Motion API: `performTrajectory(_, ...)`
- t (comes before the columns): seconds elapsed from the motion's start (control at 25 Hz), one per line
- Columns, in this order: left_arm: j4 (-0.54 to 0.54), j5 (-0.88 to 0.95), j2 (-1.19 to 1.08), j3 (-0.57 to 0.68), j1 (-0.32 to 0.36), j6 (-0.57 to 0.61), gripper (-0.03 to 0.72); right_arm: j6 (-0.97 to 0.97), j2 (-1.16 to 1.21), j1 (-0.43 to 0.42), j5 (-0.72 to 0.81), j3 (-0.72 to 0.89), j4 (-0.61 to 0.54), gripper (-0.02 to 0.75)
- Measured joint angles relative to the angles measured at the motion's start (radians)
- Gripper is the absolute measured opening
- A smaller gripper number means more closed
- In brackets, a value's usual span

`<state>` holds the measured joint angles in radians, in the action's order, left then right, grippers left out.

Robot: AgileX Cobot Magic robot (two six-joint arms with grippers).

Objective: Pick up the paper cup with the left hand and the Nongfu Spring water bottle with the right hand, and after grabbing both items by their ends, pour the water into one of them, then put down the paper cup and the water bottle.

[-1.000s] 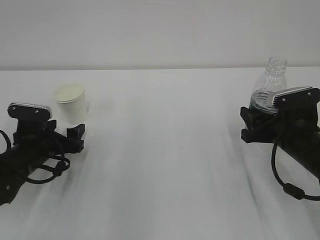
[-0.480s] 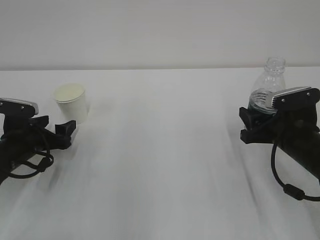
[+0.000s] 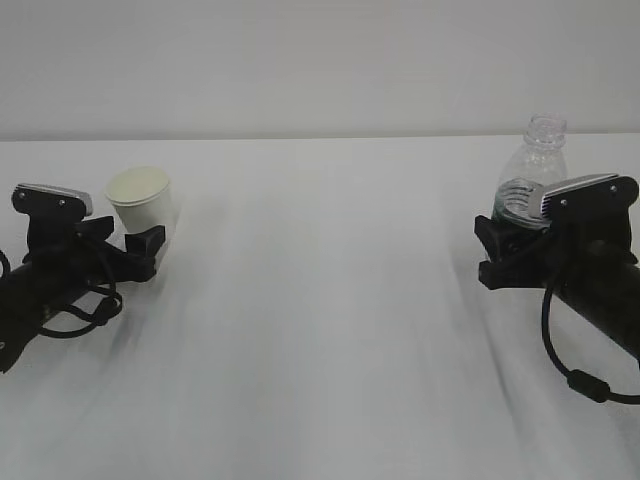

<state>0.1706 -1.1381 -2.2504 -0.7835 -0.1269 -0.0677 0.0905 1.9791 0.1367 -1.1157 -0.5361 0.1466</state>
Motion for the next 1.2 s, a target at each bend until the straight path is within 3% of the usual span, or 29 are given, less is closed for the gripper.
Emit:
performTrajectory(1.0, 0.004, 0.094, -0.090, -0.208, 0.000, -0.005, 0.586, 0.000, 0.000, 0.000, 0.000, 0.000, 0.007, 0.449)
performTrajectory(1.2, 0.004, 0.106, -0.095, -0.209, 0.001, -0.012, 0.519, 0.000, 0.000, 0.000, 0.000, 0.000, 0.008, 0.449)
